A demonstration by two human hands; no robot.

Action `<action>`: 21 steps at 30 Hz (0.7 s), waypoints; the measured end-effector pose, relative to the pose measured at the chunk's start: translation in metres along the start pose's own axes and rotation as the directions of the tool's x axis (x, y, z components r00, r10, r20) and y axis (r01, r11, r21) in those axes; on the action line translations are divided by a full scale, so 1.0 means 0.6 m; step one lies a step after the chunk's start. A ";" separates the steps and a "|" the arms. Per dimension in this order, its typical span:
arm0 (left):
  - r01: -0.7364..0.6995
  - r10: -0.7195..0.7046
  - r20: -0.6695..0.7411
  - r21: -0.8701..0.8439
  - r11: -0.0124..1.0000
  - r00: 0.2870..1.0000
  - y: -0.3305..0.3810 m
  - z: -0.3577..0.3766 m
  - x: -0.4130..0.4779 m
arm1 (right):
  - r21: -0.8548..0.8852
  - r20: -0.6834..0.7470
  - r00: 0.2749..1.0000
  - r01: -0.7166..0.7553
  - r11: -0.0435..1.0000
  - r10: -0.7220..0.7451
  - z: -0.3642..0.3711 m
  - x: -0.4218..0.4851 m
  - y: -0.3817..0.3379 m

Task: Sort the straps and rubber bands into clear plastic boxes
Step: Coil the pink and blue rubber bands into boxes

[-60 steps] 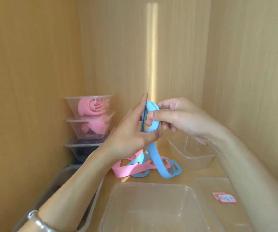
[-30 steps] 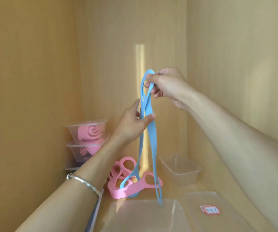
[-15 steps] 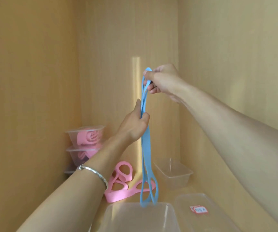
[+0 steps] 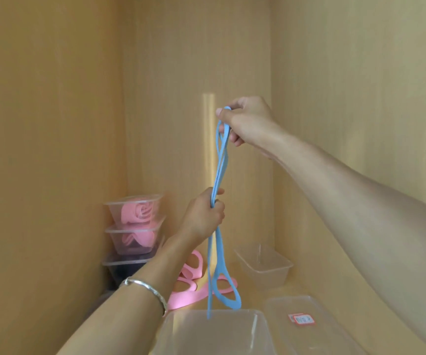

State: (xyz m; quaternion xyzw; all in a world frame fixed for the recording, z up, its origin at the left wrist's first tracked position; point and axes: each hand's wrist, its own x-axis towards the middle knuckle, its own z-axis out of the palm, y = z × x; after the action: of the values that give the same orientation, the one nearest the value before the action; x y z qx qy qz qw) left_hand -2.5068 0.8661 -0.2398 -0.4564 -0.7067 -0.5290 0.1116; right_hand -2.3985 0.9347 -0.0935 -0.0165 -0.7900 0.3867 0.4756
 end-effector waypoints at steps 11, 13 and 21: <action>0.014 -0.021 -0.135 -0.051 0.999 0.991 -0.021 -0.010 0.014 | -0.149 -0.132 0.991 -0.038 0.988 0.018 -0.027 -0.005 0.035; 0.009 -0.018 -0.129 -0.067 0.998 0.992 -0.020 -0.012 0.017 | -0.008 -0.137 0.986 -0.096 0.995 0.094 -0.033 -0.008 0.048; -0.001 0.000 -0.048 -0.027 1.000 0.999 -0.038 -0.003 -0.002 | 0.034 -0.209 0.973 -0.089 0.995 0.094 -0.047 -0.013 0.068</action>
State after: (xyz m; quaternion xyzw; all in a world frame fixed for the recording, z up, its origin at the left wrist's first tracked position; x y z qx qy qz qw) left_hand -2.5244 0.8633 -0.2544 -0.4451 -0.6965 -0.5493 0.1224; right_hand -2.3865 0.9771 -0.1177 -0.0878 -0.7288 0.4139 0.5384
